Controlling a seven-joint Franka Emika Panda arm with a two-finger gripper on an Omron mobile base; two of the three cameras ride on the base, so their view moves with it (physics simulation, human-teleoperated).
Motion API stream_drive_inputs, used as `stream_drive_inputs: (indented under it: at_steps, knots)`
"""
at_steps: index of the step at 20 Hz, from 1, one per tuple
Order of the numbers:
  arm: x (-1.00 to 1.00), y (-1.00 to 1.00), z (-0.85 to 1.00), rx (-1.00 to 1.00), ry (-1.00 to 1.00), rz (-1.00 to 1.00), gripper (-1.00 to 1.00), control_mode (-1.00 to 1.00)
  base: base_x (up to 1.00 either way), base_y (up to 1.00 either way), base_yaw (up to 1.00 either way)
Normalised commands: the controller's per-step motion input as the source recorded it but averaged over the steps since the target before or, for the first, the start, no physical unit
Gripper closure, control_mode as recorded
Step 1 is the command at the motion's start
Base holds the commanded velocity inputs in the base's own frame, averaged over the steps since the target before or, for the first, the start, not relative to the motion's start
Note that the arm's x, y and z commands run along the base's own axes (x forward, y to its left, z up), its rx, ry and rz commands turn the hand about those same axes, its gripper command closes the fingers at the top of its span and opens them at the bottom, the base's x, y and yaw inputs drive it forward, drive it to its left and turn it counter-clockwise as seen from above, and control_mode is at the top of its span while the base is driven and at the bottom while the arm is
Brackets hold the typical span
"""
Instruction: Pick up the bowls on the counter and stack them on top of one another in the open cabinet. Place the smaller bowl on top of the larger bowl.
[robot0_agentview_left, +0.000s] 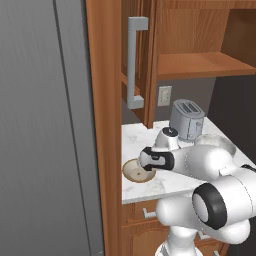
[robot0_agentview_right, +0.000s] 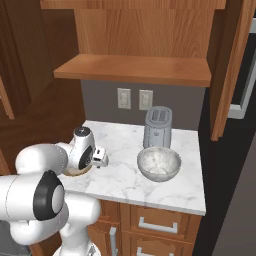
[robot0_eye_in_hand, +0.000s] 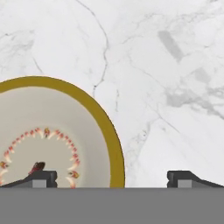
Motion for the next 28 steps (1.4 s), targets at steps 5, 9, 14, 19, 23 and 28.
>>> stream_drive_inputs:
  at_steps: [5,9,14,19,23,28]
  knots:
    - [0.02,0.00,-0.21,0.00,0.00,0.00,-1.00,-1.00,0.00,0.00,0.00]
    - [0.03,0.02,-0.28,0.01,0.00,0.00,-1.00,-1.00,0.00,0.00,0.00]
    - [0.00,0.03,-0.21,0.03,0.00,0.00,-1.00,-1.00,0.00,0.00,0.00]
    - [0.00,0.00,-0.08,0.01,-0.01,0.00,1.00,-1.00,0.00,0.00,0.00]
    - [0.00,0.00,0.00,0.00,0.00,0.00,1.00,-1.00,0.00,0.00,0.00]
    - [0.00,0.00,0.00,0.00,0.00,0.00,1.00,-1.00,0.00,0.00,0.00]
